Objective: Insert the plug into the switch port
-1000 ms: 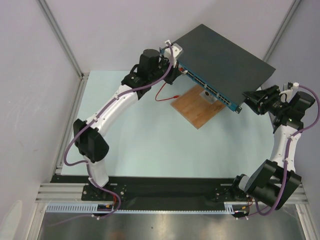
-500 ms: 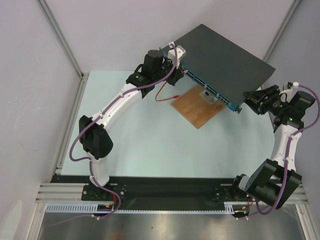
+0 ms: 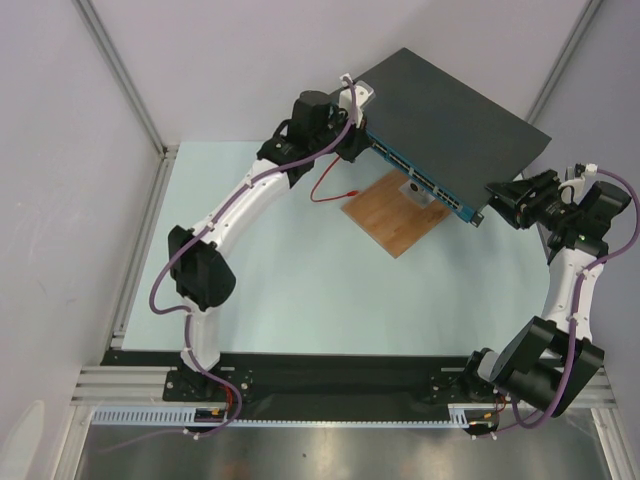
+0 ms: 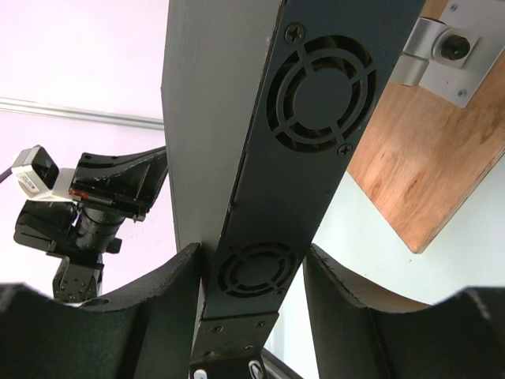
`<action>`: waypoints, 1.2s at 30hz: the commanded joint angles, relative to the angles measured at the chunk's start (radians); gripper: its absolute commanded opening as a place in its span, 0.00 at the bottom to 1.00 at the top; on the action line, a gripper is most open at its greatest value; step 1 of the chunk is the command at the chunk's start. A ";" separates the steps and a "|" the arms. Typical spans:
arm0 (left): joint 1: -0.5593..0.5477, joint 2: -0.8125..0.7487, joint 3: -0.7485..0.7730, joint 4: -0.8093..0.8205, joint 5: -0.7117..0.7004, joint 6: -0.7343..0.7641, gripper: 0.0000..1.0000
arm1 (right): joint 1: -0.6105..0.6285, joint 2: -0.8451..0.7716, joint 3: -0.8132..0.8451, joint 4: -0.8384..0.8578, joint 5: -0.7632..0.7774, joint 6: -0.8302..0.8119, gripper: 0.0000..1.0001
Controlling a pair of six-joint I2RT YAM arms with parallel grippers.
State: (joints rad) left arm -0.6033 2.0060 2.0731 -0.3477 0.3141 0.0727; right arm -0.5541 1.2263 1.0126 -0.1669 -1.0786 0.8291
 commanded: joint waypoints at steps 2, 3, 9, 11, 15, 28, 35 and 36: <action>0.002 0.036 0.053 0.065 0.019 -0.028 0.09 | 0.025 0.021 0.052 0.050 0.040 -0.053 0.00; 0.000 0.037 0.053 0.067 0.020 -0.028 0.09 | 0.025 0.021 0.052 0.053 0.040 -0.054 0.00; -0.009 0.039 0.025 0.117 -0.019 -0.037 0.09 | 0.025 0.027 0.050 0.052 0.043 -0.053 0.00; -0.026 0.037 0.012 0.145 -0.046 -0.033 0.09 | 0.025 0.029 0.049 0.052 0.043 -0.053 0.00; -0.055 0.040 -0.031 0.239 -0.105 -0.033 0.09 | 0.022 0.033 0.049 0.050 0.045 -0.053 0.00; -0.127 0.060 -0.091 0.343 -0.162 -0.103 0.14 | 0.006 0.048 0.057 0.041 0.040 -0.067 0.00; -0.099 -0.064 -0.105 0.210 -0.119 -0.076 0.32 | 0.002 0.062 0.076 0.030 0.036 -0.096 0.00; -0.081 -0.088 -0.131 0.175 -0.080 -0.076 0.35 | 0.002 0.059 0.081 0.026 0.034 -0.103 0.00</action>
State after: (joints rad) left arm -0.6682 1.9633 1.9785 -0.2443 0.1341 0.0124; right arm -0.5629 1.2602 1.0431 -0.2054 -1.1183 0.7933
